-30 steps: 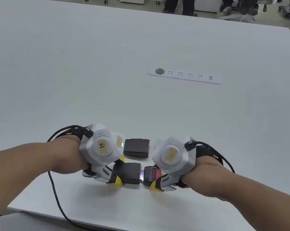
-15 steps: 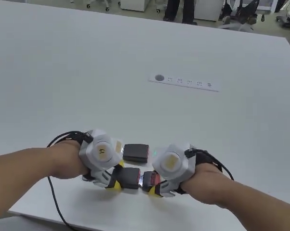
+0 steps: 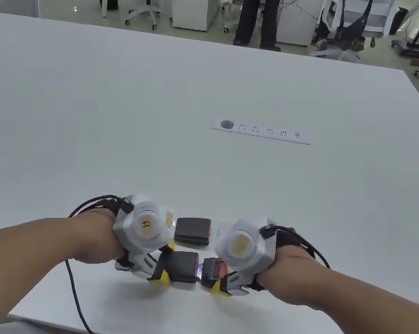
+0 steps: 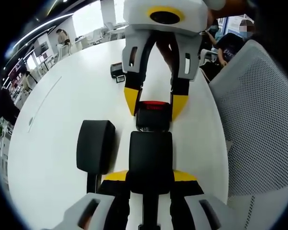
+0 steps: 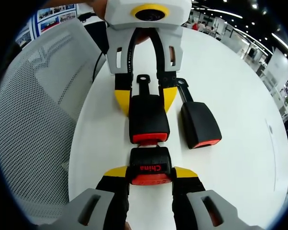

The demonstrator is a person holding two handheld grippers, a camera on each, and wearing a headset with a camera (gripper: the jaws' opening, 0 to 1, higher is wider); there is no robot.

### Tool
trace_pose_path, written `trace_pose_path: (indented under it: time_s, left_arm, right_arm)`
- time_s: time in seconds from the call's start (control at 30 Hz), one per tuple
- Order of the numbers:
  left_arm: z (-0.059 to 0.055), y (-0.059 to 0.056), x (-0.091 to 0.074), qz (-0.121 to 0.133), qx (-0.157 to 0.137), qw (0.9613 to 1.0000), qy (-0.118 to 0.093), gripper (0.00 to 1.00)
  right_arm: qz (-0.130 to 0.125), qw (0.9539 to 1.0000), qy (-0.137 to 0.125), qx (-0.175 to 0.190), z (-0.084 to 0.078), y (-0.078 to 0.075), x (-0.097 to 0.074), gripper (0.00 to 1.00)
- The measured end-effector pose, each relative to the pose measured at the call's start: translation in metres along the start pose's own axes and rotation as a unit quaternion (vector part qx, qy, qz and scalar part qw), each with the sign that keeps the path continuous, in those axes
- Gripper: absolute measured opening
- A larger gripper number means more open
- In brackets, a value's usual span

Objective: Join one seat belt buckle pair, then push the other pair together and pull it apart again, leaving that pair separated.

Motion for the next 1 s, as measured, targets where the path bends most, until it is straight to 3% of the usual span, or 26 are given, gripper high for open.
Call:
trace_pose_path:
  time_s: [0.2, 0.3, 0.7, 0.8, 0.93, 1.0]
  left_arm:
    - [-0.0012, 0.0009, 0.0003, 0.002, 0.001, 1.0000, 0.001, 0.32]
    - [-0.0003, 0.0021, -0.0001, 0.002, 0.003, 0.9999, 0.013, 0.33]
    - [0.0021, -0.0002, -0.0004, 0.012, -0.001, 0.9996, 0.027, 0.34]
    - [0.0009, 0.0002, -0.0012, 0.018, -0.028, 0.9991, 0.026, 0.34]
    - [0.0002, 0.0013, -0.0017, 0.021, -0.027, 0.9991, 0.025, 0.35]
    - [0.0006, 0.0004, -0.0019, 0.024, -0.026, 0.9990, 0.027, 0.35]
  right_arm:
    - [-0.002, 1.0000, 0.000, 0.001, -0.0015, -0.0004, 0.0005, 0.30]
    - [-0.008, 0.9999, -0.001, -0.015, -0.0007, 0.0015, 0.0004, 0.31]
    - [-0.003, 1.0000, -0.004, 0.008, -0.0014, 0.0004, 0.0013, 0.32]
    - [-0.006, 1.0000, 0.001, 0.001, -0.0006, 0.0016, 0.0017, 0.33]
    - [-0.010, 0.9999, 0.004, -0.007, 0.0003, 0.0018, 0.0010, 0.33]
    - [-0.022, 0.9993, 0.005, -0.031, 0.0015, 0.0012, 0.0010, 0.33]
Point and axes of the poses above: the centre of the closed fingertips' face, and the gripper's own axes: x roughly forward along the fingers, y roughly to its left, z roughly out of its top, the point moved 7 cm from there along -x, roughly backward along the fingers, and after that the axes turned 10 degrees about -x, right-handed, at the moved point
